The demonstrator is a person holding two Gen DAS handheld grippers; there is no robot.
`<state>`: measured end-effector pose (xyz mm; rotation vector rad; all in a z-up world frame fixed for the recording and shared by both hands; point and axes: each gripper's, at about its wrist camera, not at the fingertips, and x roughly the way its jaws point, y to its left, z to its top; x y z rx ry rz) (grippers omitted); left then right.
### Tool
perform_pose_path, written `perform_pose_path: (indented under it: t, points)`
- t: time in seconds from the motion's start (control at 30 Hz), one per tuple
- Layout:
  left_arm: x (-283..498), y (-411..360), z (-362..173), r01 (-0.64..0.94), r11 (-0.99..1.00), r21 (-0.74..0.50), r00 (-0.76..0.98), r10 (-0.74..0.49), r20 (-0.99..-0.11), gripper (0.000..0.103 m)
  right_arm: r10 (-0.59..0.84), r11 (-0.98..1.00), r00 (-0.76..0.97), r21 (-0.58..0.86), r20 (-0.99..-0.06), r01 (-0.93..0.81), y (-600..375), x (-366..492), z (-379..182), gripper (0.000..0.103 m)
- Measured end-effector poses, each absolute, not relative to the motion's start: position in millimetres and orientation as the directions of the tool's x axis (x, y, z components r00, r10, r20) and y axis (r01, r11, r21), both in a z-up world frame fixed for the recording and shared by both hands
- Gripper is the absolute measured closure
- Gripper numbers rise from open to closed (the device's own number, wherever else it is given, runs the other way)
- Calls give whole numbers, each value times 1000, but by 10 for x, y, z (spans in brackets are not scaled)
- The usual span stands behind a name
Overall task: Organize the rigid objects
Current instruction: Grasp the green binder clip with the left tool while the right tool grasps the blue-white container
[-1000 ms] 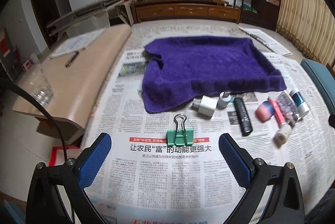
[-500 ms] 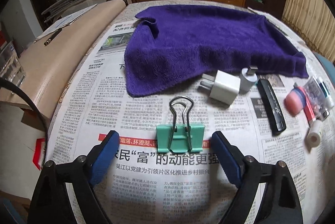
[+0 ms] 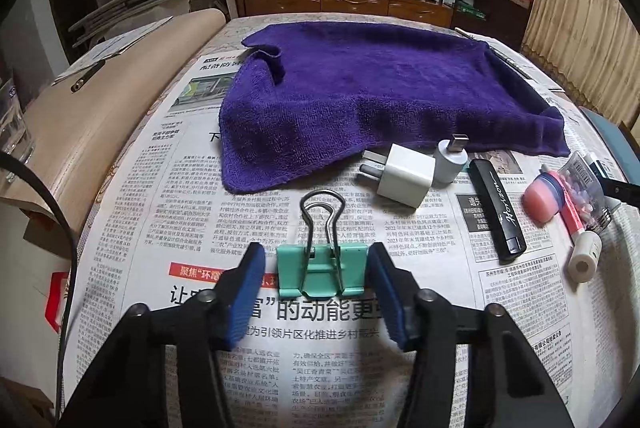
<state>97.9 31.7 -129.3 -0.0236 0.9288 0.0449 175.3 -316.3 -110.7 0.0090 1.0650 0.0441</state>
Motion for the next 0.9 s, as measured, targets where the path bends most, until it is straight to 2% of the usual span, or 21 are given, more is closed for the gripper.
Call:
perform_pose_path:
  t: [0.07,0.2,0.27,0.33,0.4,0.9]
  points:
    - [977,344,-1290,-56,998,-4,603,30,-797,61,46,999,479,38,-877,-27,-3168,1766,-1137,34]
    - [983,367,-1292,-54,999,-4,608,29,-793,64,46,999,499,33,-866,-36,-3129,1759,-1154,38]
    - [980,379,-1293,-52,999,-10,611,23,-791,64,63,998,507,42,-860,-53,-3112,1749,-1148,45]
    - [978,384,-1298,-50,999,-9,615,24,-788,64,90,996,511,64,-855,-69,-3099,1747,-1148,59]
    - [976,387,-1301,-51,999,-11,614,23,-789,64,112,993,502,80,-857,-84,-3070,1752,-1136,67]
    - [949,500,-1012,-51,998,-38,639,4,-769,64,146,989,527,128,-837,-71,-3115,1709,-827,67]
